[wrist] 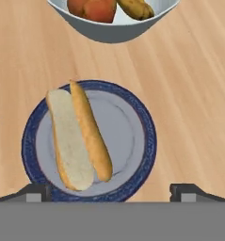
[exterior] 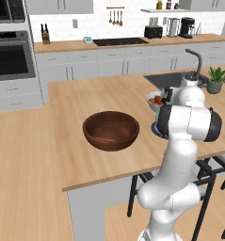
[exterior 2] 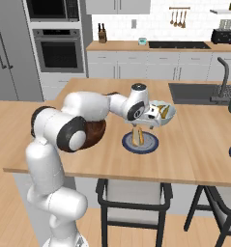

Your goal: Place one bun and one sausage from the bowl on each plate.

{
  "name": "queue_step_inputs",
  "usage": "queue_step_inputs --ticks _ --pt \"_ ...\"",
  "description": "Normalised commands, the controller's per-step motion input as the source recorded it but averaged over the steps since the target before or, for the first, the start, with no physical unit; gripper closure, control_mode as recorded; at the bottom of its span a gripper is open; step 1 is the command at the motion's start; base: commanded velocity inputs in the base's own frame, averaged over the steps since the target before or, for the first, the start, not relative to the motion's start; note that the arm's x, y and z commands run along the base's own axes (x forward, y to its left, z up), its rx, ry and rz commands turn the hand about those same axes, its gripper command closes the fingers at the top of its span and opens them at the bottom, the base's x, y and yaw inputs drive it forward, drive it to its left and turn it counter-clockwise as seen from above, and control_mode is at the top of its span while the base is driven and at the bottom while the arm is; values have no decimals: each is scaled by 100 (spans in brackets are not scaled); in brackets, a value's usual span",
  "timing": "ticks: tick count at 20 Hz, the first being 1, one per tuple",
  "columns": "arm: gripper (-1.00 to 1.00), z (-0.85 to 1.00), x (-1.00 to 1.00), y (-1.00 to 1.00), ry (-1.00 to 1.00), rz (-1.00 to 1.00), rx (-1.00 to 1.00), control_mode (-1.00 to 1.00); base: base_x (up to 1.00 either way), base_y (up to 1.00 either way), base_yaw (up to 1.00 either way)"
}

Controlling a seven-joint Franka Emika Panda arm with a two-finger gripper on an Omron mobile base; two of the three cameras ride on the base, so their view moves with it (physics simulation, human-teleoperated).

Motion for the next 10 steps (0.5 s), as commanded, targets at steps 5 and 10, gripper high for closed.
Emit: queue_step_inputs --ticks 5,10 --pt "-100 100 -91 88 -13 8 1 -100 0 0 0" --pt "-100 97 -41 100 0 27 0 -100 0 0 0"
